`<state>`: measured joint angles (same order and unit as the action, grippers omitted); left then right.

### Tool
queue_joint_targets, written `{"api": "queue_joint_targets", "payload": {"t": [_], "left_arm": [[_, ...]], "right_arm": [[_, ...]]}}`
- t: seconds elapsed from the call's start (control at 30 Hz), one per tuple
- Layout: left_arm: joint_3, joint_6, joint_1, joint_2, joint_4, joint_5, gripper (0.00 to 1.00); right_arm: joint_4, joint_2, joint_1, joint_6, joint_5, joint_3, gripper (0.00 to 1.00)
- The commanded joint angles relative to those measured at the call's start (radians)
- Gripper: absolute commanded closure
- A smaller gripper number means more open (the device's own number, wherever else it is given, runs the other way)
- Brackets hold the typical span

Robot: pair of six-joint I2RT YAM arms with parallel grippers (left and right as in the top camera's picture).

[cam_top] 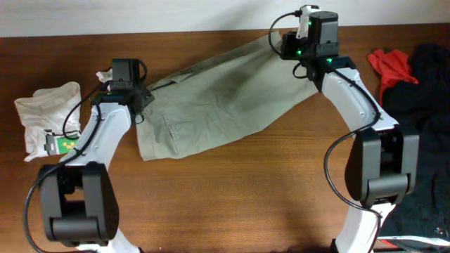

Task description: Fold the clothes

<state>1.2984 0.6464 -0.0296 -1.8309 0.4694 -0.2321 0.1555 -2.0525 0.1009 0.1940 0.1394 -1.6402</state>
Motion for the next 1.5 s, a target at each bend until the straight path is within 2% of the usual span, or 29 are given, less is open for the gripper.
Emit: {"api": "queue_joint_targets", "payload": {"t": [0.0,0.03,0.07,0.1,0.17,0.2,0.23,0.3,0.33,0.4,0.47,0.6,0.67,0.77,0.8,0.87,0.9,0.93,0.97,1.1,1.23,1.3,1.33,1.37,1.4,1.43,1.47], "left_arm": [[-0.007,0.021,0.043,-0.022,-0.054,-0.173,0.87],[-0.007,0.023,0.053,-0.022,-0.079,-0.172,0.77],[-0.007,0.023,0.058,-0.022,-0.089,-0.173,0.63],[-0.007,0.023,0.061,-0.022,-0.091,-0.171,0.44],[-0.006,-0.016,0.064,-0.022,-0.077,-0.159,0.07],[-0.006,-0.059,0.066,-0.022,-0.051,-0.153,0.01],[-0.006,-0.061,0.071,-0.022,-0.019,-0.151,0.01],[-0.005,-0.061,0.08,-0.017,0.026,-0.12,0.01],[-0.003,-0.09,0.081,-0.004,0.058,-0.053,0.01],[-0.003,-0.151,0.077,0.014,0.119,0.151,0.01],[-0.004,-0.151,0.075,0.014,0.189,0.222,0.01],[-0.004,-0.151,0.061,0.014,0.298,0.236,0.01],[-0.004,-0.151,0.055,0.014,0.309,0.237,0.01],[-0.004,-0.168,0.038,0.014,0.31,0.237,0.01],[-0.004,-0.172,0.025,0.014,0.31,0.236,0.01],[-0.004,-0.174,0.008,0.014,0.31,0.233,0.01],[-0.004,-0.174,0.008,0.014,0.314,0.233,0.01],[-0.004,-0.174,0.008,0.014,0.323,0.233,0.01],[-0.004,-0.175,0.008,0.014,0.347,0.233,0.01],[-0.004,-0.238,0.008,0.014,0.468,0.234,0.01],[-0.003,-0.293,0.008,0.021,0.509,0.237,0.02],[0.0,-0.321,0.008,0.034,0.485,0.238,0.02],[0.006,-0.342,0.008,0.045,0.451,0.238,0.01],[0.013,-0.381,0.008,0.048,0.393,0.253,0.01],[0.014,-0.447,0.008,0.047,0.313,0.323,0.01],[0.013,-0.509,0.008,0.043,0.241,0.374,0.01],[0.013,-0.534,0.008,0.031,0.181,0.393,0.01]], "right_arm": [[-0.088,-0.063,0.011,-0.006,-0.023,-0.02,0.57],[-0.092,-0.068,0.011,-0.007,0.004,-0.02,0.45],[-0.08,-0.069,0.01,-0.006,0.013,-0.02,0.38],[-0.048,-0.068,0.009,-0.007,0.015,-0.02,0.27],[0.089,-0.054,-0.006,-0.006,0.015,-0.02,0.2],[0.204,-0.051,-0.018,-0.006,0.015,-0.02,0.19],[0.336,-0.05,-0.034,-0.006,0.014,-0.02,0.19],[0.46,-0.05,-0.056,-0.006,0.014,-0.02,0.2],[0.549,-0.05,-0.074,-0.006,0.015,-0.02,0.23],[0.665,-0.05,-0.091,-0.024,0.027,-0.005,0.23],[0.663,-0.055,-0.086,-0.093,0.122,0.028,0.23],[0.52,-0.109,-0.058,-0.089,0.193,0.098,0.14],[0.451,-0.141,-0.047,-0.056,0.209,0.099,0.08],[0.305,-0.191,-0.022,0.006,0.224,0.099,0.08],[0.266,-0.193,-0.014,0.006,0.223,0.099,0.2],[0.248,-0.192,-0.01,0.006,0.223,0.097,0.83],[0.298,-0.19,-0.016,0.006,0.219,0.097,0.96],[0.351,-0.185,-0.024,0.006,0.199,0.097,0.96],[0.503,-0.166,-0.043,0.055,0.109,0.097,0.96],[0.888,-0.126,-0.084,0.19,-0.189,0.097,0.96],[1.088,-0.11,-0.068,0.232,-0.256,0.098,0.96],[1.103,-0.077,-0.069,0.242,-0.245,0.098,0.96],[1.106,-0.037,-0.069,0.242,-0.244,0.098,0.93],[1.106,0.018,-0.069,0.241,-0.236,0.098,0.66],[1.106,0.069,-0.069,0.24,-0.234,0.097,0.06],[1.101,0.129,-0.07,0.226,-0.234,0.097,0.01],[1.091,0.177,-0.071,0.201,-0.234,0.097,0.01]]}}
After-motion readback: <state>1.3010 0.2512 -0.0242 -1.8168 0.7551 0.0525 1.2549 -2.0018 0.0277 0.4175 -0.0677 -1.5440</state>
